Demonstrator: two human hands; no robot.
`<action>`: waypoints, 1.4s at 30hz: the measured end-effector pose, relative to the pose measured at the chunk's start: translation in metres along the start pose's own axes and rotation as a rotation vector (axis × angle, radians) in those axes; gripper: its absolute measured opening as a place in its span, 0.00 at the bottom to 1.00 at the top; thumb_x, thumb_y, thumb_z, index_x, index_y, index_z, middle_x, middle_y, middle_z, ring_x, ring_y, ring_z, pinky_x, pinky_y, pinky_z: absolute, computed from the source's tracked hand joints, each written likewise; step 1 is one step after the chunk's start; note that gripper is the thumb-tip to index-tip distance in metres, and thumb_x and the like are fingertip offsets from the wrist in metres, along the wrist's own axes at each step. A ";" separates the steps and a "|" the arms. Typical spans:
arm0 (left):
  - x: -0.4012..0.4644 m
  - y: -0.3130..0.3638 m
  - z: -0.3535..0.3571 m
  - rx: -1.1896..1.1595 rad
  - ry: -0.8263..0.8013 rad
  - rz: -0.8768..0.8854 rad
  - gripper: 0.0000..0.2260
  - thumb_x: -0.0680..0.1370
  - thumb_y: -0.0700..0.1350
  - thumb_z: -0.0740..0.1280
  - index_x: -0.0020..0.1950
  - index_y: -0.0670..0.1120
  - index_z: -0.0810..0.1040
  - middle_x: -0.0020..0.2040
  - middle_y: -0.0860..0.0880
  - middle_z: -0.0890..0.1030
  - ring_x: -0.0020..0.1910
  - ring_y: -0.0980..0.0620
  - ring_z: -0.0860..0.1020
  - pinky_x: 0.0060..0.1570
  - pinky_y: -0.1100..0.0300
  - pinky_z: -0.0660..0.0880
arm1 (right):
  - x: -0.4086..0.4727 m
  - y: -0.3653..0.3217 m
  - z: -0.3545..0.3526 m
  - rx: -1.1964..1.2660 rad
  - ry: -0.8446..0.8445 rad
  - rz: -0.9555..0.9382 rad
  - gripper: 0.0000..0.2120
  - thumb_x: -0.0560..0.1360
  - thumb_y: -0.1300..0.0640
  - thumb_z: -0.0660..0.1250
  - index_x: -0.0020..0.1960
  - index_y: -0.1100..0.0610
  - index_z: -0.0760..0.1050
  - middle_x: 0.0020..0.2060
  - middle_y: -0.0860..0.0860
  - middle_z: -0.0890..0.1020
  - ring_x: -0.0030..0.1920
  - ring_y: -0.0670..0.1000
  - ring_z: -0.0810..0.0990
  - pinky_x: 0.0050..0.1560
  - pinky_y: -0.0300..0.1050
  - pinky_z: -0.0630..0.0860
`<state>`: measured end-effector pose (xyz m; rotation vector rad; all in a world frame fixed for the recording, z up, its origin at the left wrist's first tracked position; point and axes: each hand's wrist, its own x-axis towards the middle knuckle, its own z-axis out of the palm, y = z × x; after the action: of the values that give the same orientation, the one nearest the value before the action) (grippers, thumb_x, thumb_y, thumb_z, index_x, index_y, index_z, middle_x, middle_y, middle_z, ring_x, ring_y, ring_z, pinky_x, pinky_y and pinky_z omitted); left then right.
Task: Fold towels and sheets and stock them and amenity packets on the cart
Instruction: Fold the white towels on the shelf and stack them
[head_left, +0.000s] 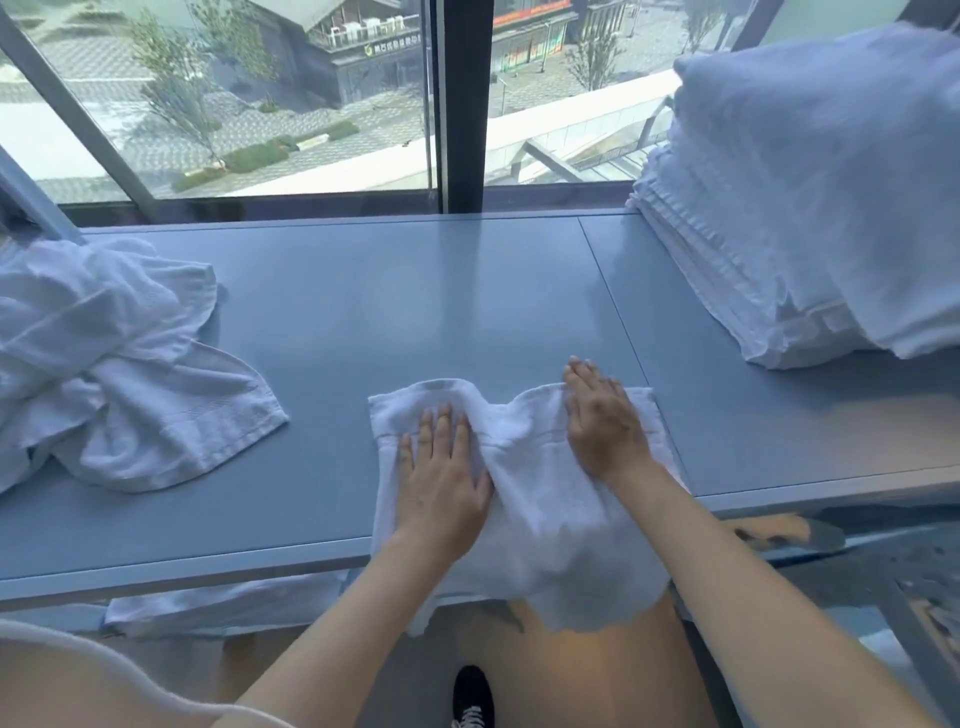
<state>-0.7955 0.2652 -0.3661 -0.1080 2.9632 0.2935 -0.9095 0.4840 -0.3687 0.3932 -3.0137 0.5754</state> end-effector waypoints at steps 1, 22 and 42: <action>0.003 -0.005 -0.001 -0.012 0.013 0.001 0.32 0.85 0.59 0.47 0.85 0.46 0.45 0.85 0.46 0.42 0.83 0.47 0.38 0.80 0.44 0.38 | -0.002 -0.002 0.001 0.038 0.053 -0.012 0.24 0.83 0.62 0.58 0.78 0.61 0.67 0.79 0.55 0.66 0.80 0.55 0.62 0.80 0.55 0.58; -0.120 -0.042 -0.002 0.044 0.102 -0.105 0.27 0.83 0.60 0.53 0.81 0.54 0.64 0.82 0.41 0.59 0.82 0.39 0.58 0.76 0.37 0.60 | -0.134 0.014 -0.010 -0.055 -0.119 -0.039 0.31 0.83 0.39 0.47 0.84 0.45 0.50 0.83 0.41 0.49 0.83 0.46 0.43 0.82 0.56 0.43; -0.106 -0.002 0.000 0.107 -0.059 -0.019 0.31 0.83 0.63 0.47 0.84 0.51 0.58 0.82 0.36 0.55 0.81 0.38 0.57 0.69 0.32 0.68 | -0.078 0.049 -0.027 -0.090 -0.209 -0.025 0.32 0.82 0.34 0.42 0.84 0.41 0.46 0.82 0.37 0.45 0.82 0.42 0.38 0.82 0.54 0.39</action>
<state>-0.6909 0.2689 -0.3490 -0.1120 2.9098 0.1329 -0.8464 0.5566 -0.3685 0.5153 -3.2132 0.4194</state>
